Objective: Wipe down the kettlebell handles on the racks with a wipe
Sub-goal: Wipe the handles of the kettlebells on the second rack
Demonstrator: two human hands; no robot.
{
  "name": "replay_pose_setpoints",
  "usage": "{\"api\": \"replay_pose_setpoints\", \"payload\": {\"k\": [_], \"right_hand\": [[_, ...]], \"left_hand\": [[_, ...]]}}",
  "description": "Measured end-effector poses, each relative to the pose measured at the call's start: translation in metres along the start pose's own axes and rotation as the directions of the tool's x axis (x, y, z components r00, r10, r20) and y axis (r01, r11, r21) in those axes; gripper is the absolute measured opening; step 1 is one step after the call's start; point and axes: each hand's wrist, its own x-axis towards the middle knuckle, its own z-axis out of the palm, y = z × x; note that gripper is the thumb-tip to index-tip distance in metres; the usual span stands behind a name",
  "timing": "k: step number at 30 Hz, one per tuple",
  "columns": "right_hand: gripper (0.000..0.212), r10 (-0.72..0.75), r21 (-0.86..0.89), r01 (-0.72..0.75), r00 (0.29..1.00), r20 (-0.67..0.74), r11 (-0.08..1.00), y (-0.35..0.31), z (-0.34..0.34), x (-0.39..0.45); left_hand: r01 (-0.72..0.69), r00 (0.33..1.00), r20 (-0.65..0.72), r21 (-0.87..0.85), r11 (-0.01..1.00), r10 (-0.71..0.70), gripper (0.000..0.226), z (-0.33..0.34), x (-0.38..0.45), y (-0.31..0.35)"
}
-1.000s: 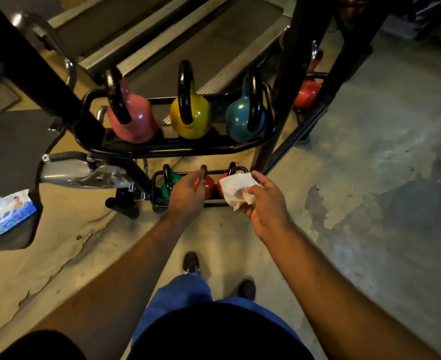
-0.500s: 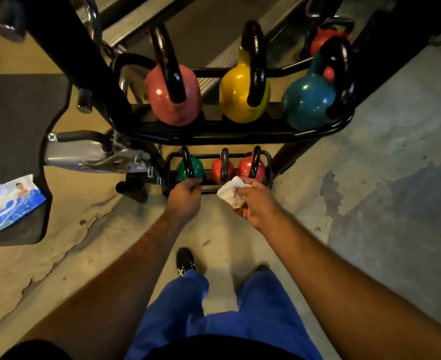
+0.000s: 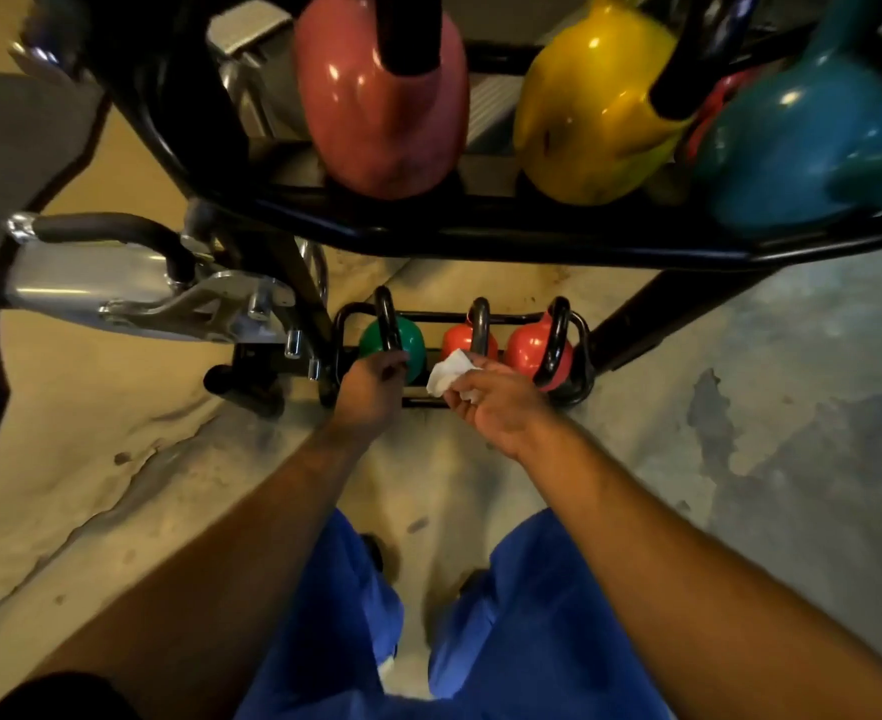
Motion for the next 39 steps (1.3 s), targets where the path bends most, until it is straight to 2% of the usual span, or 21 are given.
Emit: {"api": "replay_pose_setpoints", "payload": {"k": [3, 5, 9, 11, 14, 16, 18, 20, 22, 24, 28, 31, 33, 35, 37, 39], "right_hand": [[0.055, -0.019, -0.016, 0.019, 0.999, 0.028, 1.000, 0.023, -0.006, 0.055], [0.054, -0.075, -0.138, 0.074, 0.997, -0.001, 0.988, 0.040, -0.009, 0.093], [0.020, -0.274, -0.380, 0.260, 0.962, 0.017, 0.888, 0.074, -0.012, 0.169], [0.008, -0.450, -0.503, 0.419, 0.890, 0.065, 0.756, 0.088, -0.013, 0.205], [0.012, -0.654, -0.616, 0.595, 0.739, 0.165, 0.517, 0.102, -0.015, 0.246], [0.017, -0.746, -0.651, 0.689, 0.606, 0.275, 0.320, 0.107, -0.016, 0.262], [0.014, -0.775, -0.671, 0.733, 0.486, 0.404, 0.110, 0.108, -0.018, 0.271], [0.016, -0.753, -0.663, 0.738, 0.363, 0.549, -0.127, 0.104, -0.020, 0.271], [0.032, -0.693, -0.650, 0.701, 0.313, 0.650, -0.293, 0.098, -0.020, 0.272], [0.040, -0.612, -0.595, 0.688, 0.272, 0.743, -0.416, 0.090, -0.014, 0.275], [0.021, -0.508, -0.460, 0.660, 0.136, 0.850, -0.594, 0.078, 0.003, 0.280], [0.025, -0.419, -0.358, 0.597, 0.039, 0.907, -0.718, 0.076, 0.007, 0.293], [0.026, -0.288, -0.276, 0.600, 0.079, 0.955, -0.751, 0.078, 0.007, 0.304], [0.026, -0.161, -0.213, 0.649, 0.139, 0.977, -0.730, 0.082, 0.003, 0.312], [0.025, -0.078, -0.169, 0.662, 0.166, 0.983, -0.730, 0.081, -0.006, 0.315], [0.028, -0.017, -0.124, 0.635, 0.171, 0.985, -0.762, 0.075, -0.012, 0.316]], "left_hand": [[-0.003, 0.999, -0.035, -0.004, 1.000, 0.003, 0.030, 0.016, 0.041, -0.043], [-0.039, 0.996, -0.077, -0.013, 0.999, 0.038, 0.032, 0.026, 0.066, -0.072], [-0.120, 0.971, -0.206, 0.013, 0.993, 0.120, 0.036, 0.039, 0.114, -0.123], [-0.142, 0.944, -0.299, 0.014, 0.990, 0.140, 0.037, 0.044, 0.138, -0.145], [-0.125, 0.913, -0.396, -0.032, 0.992, 0.102, 0.035, 0.055, 0.175, -0.174], [-0.131, 0.906, -0.411, -0.048, 0.990, 0.100, 0.032, 0.061, 0.195, -0.188], [-0.137, 0.903, -0.416, -0.050, 0.989, 0.105, 0.030, 0.067, 0.205, -0.199], [-0.107, 0.915, -0.395, -0.050, 0.993, 0.079, 0.028, 0.067, 0.206, -0.201], [-0.045, 0.936, -0.351, -0.028, 0.999, 0.032, 0.027, 0.065, 0.203, -0.201], [0.000, 0.937, -0.349, -0.033, 0.999, -0.012, 0.028, 0.064, 0.198, -0.198], [0.027, 0.918, -0.392, -0.093, 0.995, -0.061, 0.032, 0.076, 0.204, -0.192], [-0.029, 0.926, -0.377, -0.155, 0.988, -0.032, 0.030, 0.081, 0.230, -0.200], [-0.085, 0.950, -0.311, -0.211, 0.974, 0.015, 0.018, 0.088, 0.241, -0.205], [-0.152, 0.947, -0.300, -0.116, 0.982, 0.111, 0.019, 0.094, 0.250, -0.215], [-0.217, 0.943, -0.280, -0.108, 0.970, 0.180, 0.019, 0.094, 0.255, -0.225], [-0.292, 0.938, -0.211, -0.057, 0.955, 0.274, 0.045, 0.094, 0.265, -0.239]]}}
